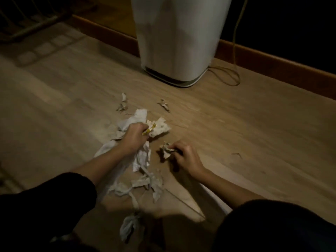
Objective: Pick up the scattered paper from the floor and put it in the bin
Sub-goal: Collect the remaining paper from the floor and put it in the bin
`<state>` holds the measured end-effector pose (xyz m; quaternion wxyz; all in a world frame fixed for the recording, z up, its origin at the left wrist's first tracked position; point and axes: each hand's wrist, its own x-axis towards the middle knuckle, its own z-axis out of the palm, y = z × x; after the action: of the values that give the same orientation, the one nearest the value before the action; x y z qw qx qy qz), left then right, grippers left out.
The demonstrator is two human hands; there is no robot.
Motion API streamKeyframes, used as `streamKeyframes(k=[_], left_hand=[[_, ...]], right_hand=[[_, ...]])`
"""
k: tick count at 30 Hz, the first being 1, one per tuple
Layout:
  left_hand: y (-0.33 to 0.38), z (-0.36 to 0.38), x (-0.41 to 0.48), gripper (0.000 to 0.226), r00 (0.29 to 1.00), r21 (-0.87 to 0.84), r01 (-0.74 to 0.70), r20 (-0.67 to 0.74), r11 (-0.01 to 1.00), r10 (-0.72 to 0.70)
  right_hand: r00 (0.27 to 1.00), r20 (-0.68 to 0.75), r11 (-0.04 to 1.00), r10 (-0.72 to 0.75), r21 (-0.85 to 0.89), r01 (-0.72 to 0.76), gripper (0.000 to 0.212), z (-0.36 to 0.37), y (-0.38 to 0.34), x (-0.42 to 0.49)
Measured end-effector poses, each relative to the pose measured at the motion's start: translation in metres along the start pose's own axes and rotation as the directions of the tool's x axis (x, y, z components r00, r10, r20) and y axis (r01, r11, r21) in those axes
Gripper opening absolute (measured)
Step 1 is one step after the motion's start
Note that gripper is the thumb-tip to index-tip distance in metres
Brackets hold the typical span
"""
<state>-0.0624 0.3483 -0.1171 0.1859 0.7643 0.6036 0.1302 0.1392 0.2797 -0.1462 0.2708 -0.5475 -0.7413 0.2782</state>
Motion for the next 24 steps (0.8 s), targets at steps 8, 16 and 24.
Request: streamKeyframes(k=[8,16,24], left_hand=[[-0.058,-0.03,-0.048,0.008,1.0,0.167,0.028,0.006,0.986,-0.029],[-0.085,-0.031,-0.082,0.014,0.987,0.296,0.036,0.138,0.955,-0.08],[-0.086,-0.04,-0.081,0.021,0.992,0.322,0.093,0.056,0.942,-0.116]], right_hand=[[0.852,0.393,0.908,-0.346,-0.088,0.409,0.026,0.076,-0.049,-0.032],[0.849,0.403,0.885,-0.342,-0.166,0.435,0.022,0.07,-0.014,-0.056],[0.858,0.335,0.909,-0.39,-0.01,0.417,0.029,0.081,-0.062,-0.058]])
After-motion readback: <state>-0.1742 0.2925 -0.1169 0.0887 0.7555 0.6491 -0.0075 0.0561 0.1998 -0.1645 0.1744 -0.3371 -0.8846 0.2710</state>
